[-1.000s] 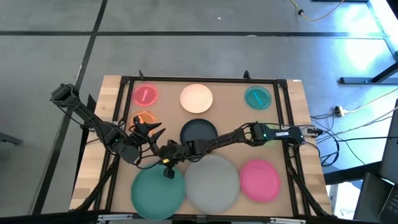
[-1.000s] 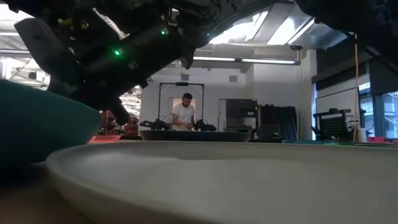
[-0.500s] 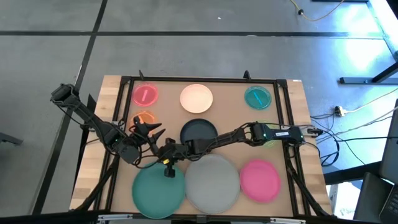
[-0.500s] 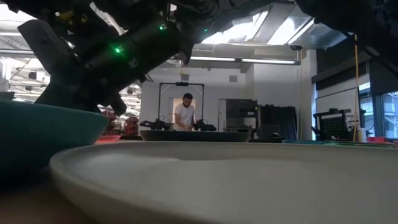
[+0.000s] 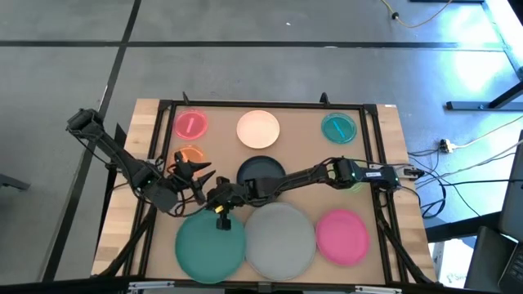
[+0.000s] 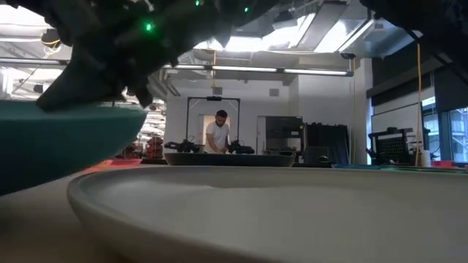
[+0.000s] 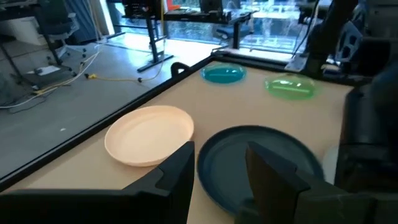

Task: Stack plastic plates
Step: Stack the large green plate on top of the large grey plate

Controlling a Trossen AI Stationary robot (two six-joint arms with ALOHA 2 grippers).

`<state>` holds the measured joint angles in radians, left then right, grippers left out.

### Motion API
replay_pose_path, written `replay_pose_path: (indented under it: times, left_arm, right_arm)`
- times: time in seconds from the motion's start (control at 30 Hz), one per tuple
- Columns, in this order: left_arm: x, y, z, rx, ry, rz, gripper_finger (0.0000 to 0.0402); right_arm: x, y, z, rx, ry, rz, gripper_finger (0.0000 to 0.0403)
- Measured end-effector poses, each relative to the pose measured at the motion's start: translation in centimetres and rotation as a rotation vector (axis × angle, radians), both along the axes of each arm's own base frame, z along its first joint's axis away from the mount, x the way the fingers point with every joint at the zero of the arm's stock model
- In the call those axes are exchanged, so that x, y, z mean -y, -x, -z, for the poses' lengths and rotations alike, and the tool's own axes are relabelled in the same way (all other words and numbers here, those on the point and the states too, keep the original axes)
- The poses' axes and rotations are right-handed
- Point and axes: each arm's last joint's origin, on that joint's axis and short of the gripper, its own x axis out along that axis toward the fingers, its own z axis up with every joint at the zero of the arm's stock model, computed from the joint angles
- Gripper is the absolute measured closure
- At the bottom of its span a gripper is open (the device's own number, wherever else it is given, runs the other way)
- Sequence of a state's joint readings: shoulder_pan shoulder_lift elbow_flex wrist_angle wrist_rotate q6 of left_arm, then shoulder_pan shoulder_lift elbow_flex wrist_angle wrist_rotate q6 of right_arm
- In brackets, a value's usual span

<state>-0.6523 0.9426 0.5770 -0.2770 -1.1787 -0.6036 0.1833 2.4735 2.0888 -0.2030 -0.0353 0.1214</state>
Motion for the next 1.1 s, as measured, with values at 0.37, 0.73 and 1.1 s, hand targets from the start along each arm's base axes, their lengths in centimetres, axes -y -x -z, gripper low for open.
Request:
replay_pose_path:
  times: [0.37,0.73,1.1]
  left_arm:
    - [-1.2,1.8,-2.2,0.061,0.039,0.061,0.0265]
    - [-1.3,2.0,-2.4,0.063,0.056,0.085,0.0265]
    - [-1.3,2.0,-2.4,0.063,0.054,0.082,0.0265]
  right_arm:
    - [0.7,1.2,-4.9,0.051,0.055,0.003,0.0403]
    - [2.0,3.8,-9.5,-0.001,0.137,-0.006,0.0403]
    - [2.2,5.8,-11.5,-0.088,0.159,-0.008,0.0403]
